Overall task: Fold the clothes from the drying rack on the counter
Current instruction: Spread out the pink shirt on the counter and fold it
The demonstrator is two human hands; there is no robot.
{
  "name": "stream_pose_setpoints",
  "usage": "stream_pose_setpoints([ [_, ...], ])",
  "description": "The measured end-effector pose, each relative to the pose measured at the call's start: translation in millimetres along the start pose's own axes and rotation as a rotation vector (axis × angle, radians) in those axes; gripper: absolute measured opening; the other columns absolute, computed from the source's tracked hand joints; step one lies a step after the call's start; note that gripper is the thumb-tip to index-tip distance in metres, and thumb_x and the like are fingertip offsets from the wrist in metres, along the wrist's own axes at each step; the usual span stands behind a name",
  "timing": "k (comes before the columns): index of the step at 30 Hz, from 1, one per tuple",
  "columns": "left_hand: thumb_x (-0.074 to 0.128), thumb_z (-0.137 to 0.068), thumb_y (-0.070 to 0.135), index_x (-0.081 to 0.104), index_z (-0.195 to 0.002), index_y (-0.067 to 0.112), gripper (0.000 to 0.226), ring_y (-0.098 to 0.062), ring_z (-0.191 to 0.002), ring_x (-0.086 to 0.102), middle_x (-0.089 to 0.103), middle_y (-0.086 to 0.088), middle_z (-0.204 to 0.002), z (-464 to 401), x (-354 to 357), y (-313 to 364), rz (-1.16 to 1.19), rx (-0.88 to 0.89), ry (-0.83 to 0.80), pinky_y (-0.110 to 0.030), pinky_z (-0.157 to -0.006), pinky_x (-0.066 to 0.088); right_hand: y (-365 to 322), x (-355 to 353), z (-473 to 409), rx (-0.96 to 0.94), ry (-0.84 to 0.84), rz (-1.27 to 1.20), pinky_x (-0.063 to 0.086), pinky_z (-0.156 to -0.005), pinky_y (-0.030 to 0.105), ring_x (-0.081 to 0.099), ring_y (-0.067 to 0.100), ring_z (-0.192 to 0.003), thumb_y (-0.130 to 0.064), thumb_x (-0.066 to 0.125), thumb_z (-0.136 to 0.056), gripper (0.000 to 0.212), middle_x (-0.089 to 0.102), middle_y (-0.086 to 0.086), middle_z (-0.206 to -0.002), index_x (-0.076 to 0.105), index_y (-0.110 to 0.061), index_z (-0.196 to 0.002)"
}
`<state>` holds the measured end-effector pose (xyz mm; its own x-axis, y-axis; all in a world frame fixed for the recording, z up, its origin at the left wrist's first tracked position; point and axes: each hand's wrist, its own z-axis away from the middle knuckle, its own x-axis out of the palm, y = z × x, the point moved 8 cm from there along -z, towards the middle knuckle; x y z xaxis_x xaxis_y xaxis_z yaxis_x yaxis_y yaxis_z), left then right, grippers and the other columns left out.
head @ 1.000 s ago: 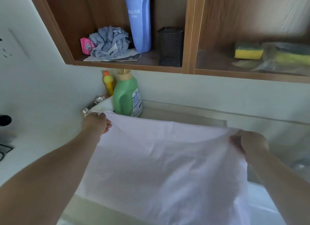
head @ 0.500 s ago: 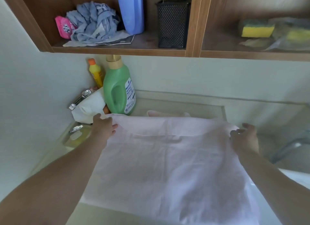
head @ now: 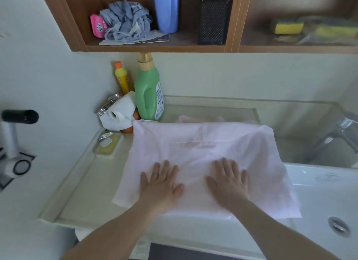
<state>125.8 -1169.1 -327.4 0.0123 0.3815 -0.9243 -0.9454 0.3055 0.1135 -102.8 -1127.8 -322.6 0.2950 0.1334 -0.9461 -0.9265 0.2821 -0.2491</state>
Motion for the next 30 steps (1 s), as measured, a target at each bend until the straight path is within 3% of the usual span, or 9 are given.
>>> stream_pose_setpoints([
  [5, 0.008, -0.097, 0.071, -0.021, -0.156, 0.044, 0.071, -0.02, -0.151, -0.032, -0.037, 0.012, -0.162, 30, 14, -8, -0.044, 0.031, -0.012, -0.064, -0.119, -0.012, -3, 9, 35, -0.022, 0.069, 0.118, 0.006, -0.122, 0.056, -0.003, 0.027, -0.156, -0.07, 0.013, -0.095, 0.072, 0.005, -0.003, -0.169, 0.009, -0.035, -0.158],
  [8, 0.016, -0.094, 0.072, 0.01, -0.154, 0.049, 0.064, -0.028, -0.154, 0.002, 0.002, 0.006, -0.167, 42, 3, -7, -0.07, 0.072, 0.025, -0.064, -0.116, 0.005, -7, -3, 49, -0.016, 0.108, 0.185, 0.028, -0.112, 0.049, 0.026, 0.024, -0.146, -0.071, 0.018, -0.093, 0.068, 0.034, -0.006, -0.156, 0.029, -0.036, -0.149],
  [10, 0.017, -0.094, 0.07, 0.035, -0.135, 0.041, 0.053, -0.03, -0.136, 0.029, 0.034, 0.003, -0.144, 49, -13, -6, -0.128, 0.102, 0.079, -0.058, -0.108, 0.02, -9, -10, 58, 0.021, 0.111, 0.206, 0.037, -0.099, 0.044, 0.042, 0.023, -0.129, -0.068, 0.022, -0.095, 0.059, 0.05, -0.009, -0.134, 0.045, -0.034, -0.137],
  [15, 0.018, -0.1, 0.067, 0.058, -0.115, 0.023, 0.061, -0.031, -0.114, 0.053, 0.055, -0.002, -0.117, 55, -39, 0, -0.198, 0.132, 0.087, -0.049, -0.092, 0.037, -8, -26, 75, 0.081, 0.158, -0.026, 0.048, -0.075, 0.037, 0.055, 0.022, -0.092, -0.056, 0.027, -0.096, 0.044, 0.051, -0.007, -0.084, 0.053, -0.024, -0.079],
  [18, 0.03, -0.097, 0.069, 0.056, -0.115, 0.014, 0.063, -0.03, -0.103, 0.064, 0.066, -0.009, -0.116, 33, -31, -14, 0.239, -0.016, -0.016, -0.04, -0.087, 0.049, 17, -23, 70, 0.251, 0.088, -0.344, 0.051, -0.068, 0.032, 0.062, 0.021, -0.081, -0.048, 0.044, -0.098, 0.027, 0.064, -0.005, -0.088, 0.059, -0.027, -0.091],
  [20, 0.046, -0.089, 0.068, 0.056, -0.121, 0.004, 0.073, -0.03, -0.083, 0.071, 0.072, -0.013, -0.102, 24, -26, -27, 0.779, -0.224, 0.001, -0.035, -0.07, 0.052, 32, -20, 69, 0.452, 0.111, -0.784, 0.052, -0.063, 0.026, 0.066, 0.024, -0.074, -0.045, 0.053, -0.099, 0.036, 0.072, 0.004, -0.088, 0.065, -0.014, -0.112],
  [23, 0.063, -0.094, 0.049, 0.065, -0.104, 0.003, 0.047, -0.022, -0.058, 0.063, 0.065, -0.006, -0.07, 14, -17, -32, 1.444, -0.476, -0.005, -0.023, -0.051, 0.045, 33, -9, 65, 0.707, 0.078, -1.539, 0.049, -0.05, 0.026, 0.061, 0.023, -0.056, -0.035, 0.064, -0.099, 0.033, 0.073, 0.015, -0.081, 0.061, -0.003, -0.106],
  [26, 0.065, -0.098, 0.039, 0.064, -0.098, 0.009, 0.029, -0.015, -0.058, 0.052, 0.058, -0.003, -0.07, 2, -14, -27, 1.751, -0.536, -0.07, -0.02, -0.051, 0.045, 38, -11, 53, 0.753, 0.069, -1.683, 0.044, -0.04, 0.019, 0.056, 0.017, -0.051, -0.032, 0.067, -0.098, 0.025, 0.072, 0.012, -0.084, 0.059, -0.009, -0.104],
  [30, 0.059, -0.099, 0.023, 0.062, -0.086, 0.012, 0.017, -0.014, -0.052, 0.046, 0.055, -0.003, -0.067, -18, -25, -30, 1.797, -0.579, -0.04, -0.019, -0.047, 0.039, 39, -26, 33, 0.754, 0.063, -1.669, 0.052, -0.05, 0.022, 0.057, 0.016, -0.066, -0.028, 0.068, -0.097, 0.018, 0.064, 0.006, -0.09, 0.065, -0.014, -0.107],
])
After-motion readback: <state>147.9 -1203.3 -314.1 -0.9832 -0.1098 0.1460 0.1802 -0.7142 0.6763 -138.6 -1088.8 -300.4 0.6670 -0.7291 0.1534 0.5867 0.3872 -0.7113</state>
